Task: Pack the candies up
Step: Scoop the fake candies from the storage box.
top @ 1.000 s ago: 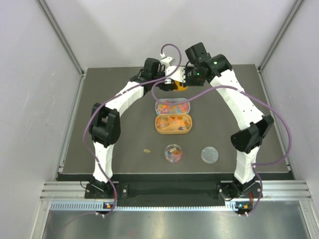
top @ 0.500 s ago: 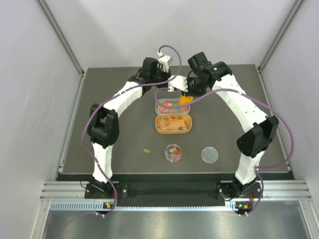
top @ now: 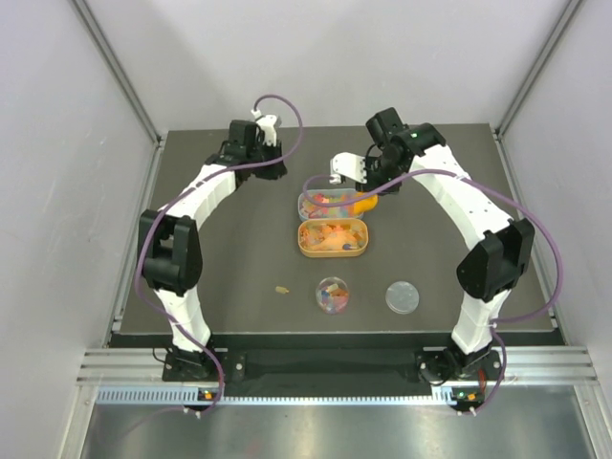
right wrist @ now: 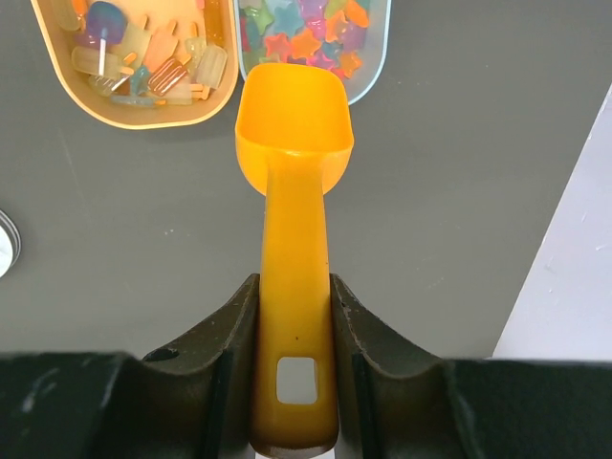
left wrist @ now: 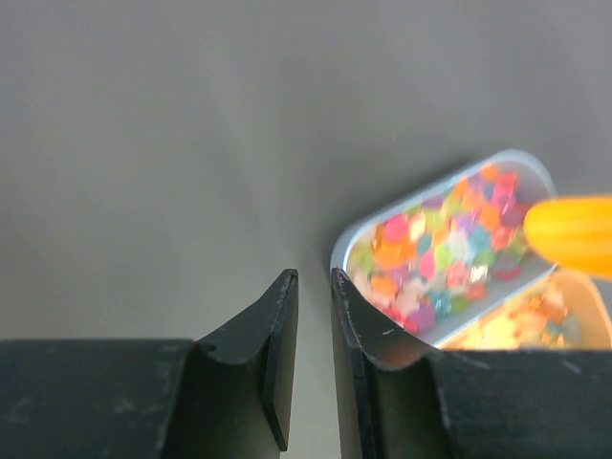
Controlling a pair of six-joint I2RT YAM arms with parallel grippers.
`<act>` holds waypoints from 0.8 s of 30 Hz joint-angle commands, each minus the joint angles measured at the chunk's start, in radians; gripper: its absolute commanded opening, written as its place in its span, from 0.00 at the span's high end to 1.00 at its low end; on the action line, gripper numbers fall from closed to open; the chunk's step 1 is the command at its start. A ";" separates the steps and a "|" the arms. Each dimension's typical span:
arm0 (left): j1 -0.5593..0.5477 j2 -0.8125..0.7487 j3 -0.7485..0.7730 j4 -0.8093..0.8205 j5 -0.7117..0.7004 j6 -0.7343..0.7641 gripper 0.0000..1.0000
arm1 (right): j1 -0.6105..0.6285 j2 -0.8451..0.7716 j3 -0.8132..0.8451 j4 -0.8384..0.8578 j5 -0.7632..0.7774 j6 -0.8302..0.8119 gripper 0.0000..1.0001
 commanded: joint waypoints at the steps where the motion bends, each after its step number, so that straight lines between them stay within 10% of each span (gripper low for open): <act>1: -0.009 -0.002 -0.022 -0.025 0.020 0.021 0.75 | -0.012 0.013 0.039 0.042 -0.010 -0.032 1.00; 24: -0.033 -0.008 -0.186 -0.096 0.094 -0.028 0.76 | -0.077 0.220 0.095 -0.022 0.079 -0.116 1.00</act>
